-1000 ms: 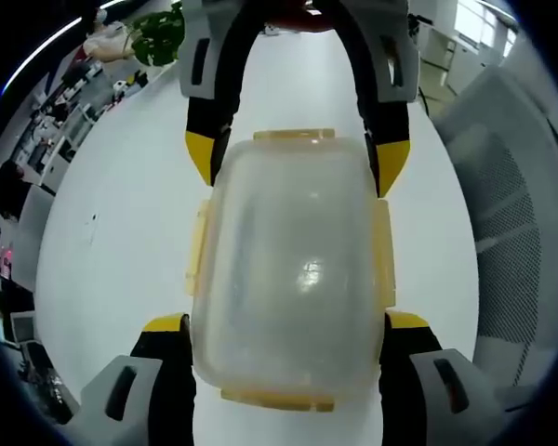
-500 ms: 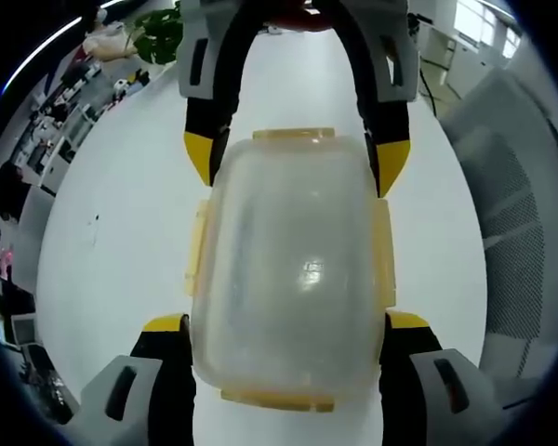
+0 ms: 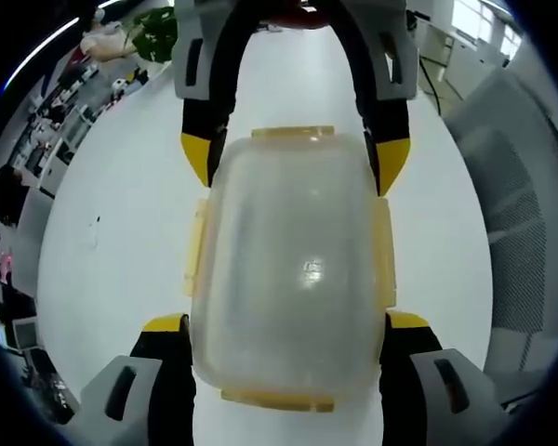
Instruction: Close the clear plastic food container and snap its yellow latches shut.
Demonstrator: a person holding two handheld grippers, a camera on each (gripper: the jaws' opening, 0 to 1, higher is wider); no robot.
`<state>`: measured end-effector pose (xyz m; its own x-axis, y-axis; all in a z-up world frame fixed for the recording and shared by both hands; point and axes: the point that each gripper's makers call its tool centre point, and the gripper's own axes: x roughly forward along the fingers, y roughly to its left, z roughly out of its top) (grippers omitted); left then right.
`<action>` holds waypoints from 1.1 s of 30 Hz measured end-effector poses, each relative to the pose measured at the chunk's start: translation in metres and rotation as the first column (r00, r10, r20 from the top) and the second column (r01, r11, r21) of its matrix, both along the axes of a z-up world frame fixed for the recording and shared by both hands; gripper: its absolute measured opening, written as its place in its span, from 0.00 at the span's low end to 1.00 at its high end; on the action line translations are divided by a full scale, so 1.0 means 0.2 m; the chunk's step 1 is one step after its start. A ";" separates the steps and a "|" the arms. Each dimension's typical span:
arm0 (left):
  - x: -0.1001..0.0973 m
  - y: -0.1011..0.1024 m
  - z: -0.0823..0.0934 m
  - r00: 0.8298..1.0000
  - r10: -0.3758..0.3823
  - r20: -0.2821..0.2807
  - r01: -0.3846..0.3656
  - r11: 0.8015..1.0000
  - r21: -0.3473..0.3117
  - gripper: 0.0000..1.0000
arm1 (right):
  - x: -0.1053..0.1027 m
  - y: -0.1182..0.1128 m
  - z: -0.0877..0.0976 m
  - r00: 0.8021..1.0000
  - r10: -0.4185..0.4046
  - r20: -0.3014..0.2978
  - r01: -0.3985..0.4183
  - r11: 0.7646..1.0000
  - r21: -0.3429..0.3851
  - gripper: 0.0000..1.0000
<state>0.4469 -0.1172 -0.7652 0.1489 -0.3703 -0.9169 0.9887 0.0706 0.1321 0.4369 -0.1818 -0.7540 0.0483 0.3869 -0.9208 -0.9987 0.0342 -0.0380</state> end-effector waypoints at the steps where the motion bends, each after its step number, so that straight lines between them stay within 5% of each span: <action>1: 0.00 0.00 0.00 1.000 0.000 0.000 0.000 1.000 0.001 0.80 | 0.00 0.00 0.00 1.000 0.000 0.000 0.000 1.000 0.000 0.71; 27: 0.00 0.00 0.02 0.999 -0.024 0.021 0.024 1.000 -0.010 0.80 | 0.01 0.00 0.01 1.000 -0.001 0.011 0.001 1.000 0.012 0.74; 33: -0.03 0.01 0.02 0.999 -0.012 0.034 0.013 0.999 -0.037 0.93 | 0.02 -0.01 0.05 0.998 -0.048 0.042 0.045 0.997 0.065 0.85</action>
